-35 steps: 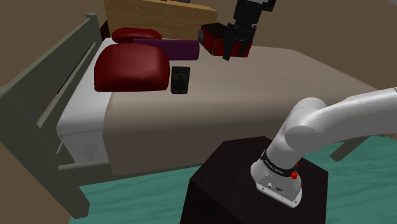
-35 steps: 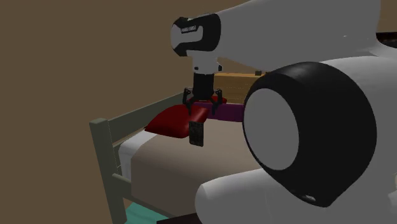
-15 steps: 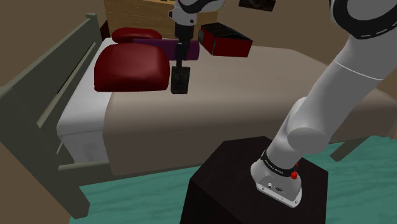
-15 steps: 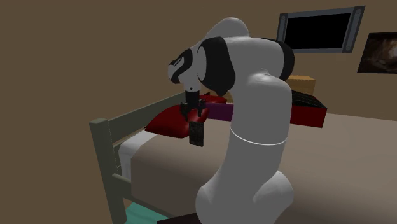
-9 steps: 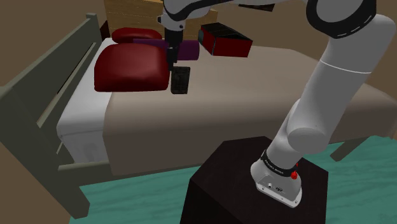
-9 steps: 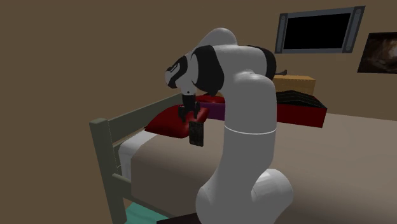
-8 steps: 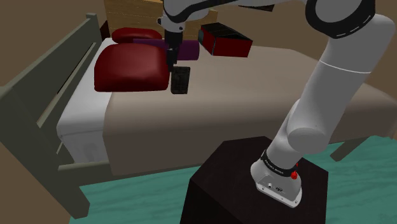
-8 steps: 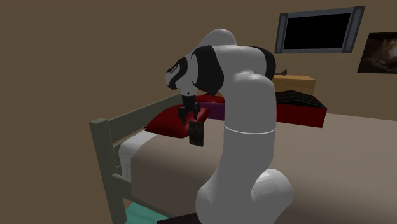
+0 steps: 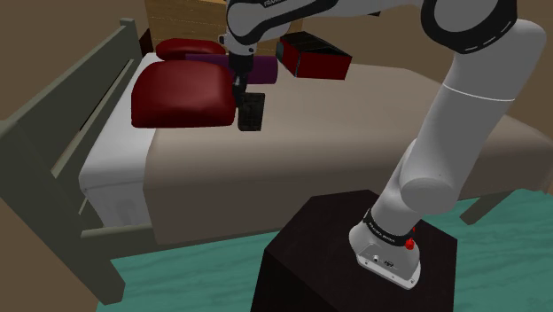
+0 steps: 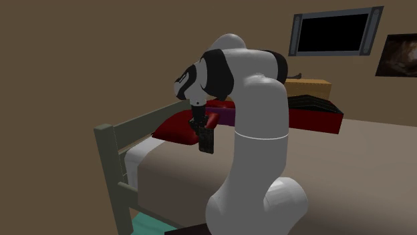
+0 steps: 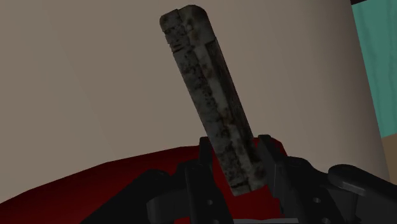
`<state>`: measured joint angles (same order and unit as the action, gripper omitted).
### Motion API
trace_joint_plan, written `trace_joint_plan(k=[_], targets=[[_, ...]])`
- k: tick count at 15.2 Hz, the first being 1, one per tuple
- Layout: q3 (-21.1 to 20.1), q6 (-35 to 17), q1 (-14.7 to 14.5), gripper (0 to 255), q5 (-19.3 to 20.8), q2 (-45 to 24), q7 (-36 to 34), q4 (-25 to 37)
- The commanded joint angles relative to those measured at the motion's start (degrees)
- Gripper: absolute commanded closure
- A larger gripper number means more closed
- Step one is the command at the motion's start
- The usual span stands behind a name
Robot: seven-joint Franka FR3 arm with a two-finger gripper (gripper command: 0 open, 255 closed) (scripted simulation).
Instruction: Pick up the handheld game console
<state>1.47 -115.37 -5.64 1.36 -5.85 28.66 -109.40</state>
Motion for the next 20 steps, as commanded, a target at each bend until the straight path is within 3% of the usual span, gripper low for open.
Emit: trace_joint_plan(k=[1,8,20], targets=[[0.00,-0.08,0.00,255,0.00,0.02,0.01,-0.08],[-0.01,-0.12,-0.02,255,0.00,-0.12,-0.03,0.01],[-0.03,8.75,-0.04,255,-0.03,1.62,0.14,7.15]])
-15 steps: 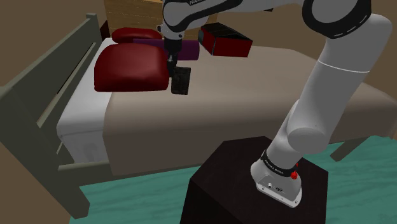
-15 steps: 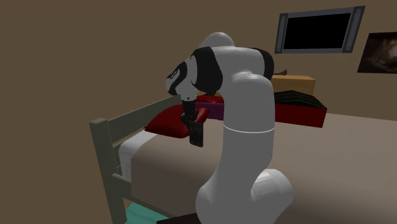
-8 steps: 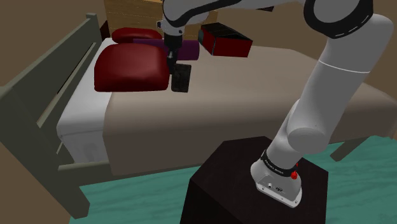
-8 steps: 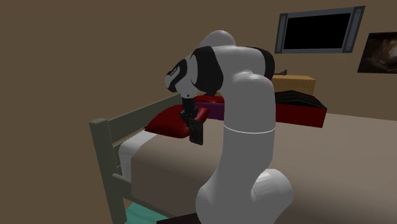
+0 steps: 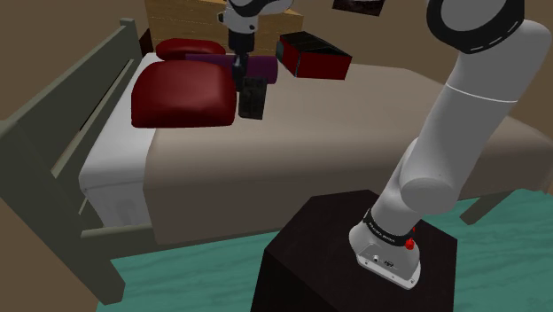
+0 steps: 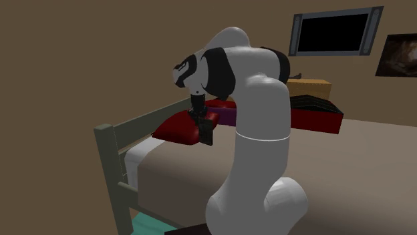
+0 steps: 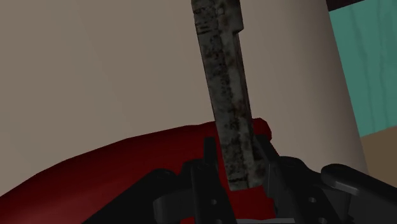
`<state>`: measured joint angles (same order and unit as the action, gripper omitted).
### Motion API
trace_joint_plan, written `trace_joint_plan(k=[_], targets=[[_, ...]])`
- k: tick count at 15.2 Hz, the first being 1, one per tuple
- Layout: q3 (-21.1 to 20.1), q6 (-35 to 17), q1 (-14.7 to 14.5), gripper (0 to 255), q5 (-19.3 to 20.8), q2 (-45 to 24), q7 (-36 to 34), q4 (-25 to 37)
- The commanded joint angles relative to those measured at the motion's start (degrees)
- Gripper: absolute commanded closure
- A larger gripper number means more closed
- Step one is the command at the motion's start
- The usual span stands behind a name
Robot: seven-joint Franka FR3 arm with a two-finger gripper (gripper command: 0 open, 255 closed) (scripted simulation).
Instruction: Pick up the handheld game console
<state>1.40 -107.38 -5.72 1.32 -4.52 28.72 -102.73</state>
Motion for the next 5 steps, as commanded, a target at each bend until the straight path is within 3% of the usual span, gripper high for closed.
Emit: trace_joint_plan(k=[1,5], targets=[[0.03,1.51,0.04,255,0.00,0.35,0.09,1.16],[0.03,3.14,0.03,255,-0.01,0.45,0.12,2.69]])
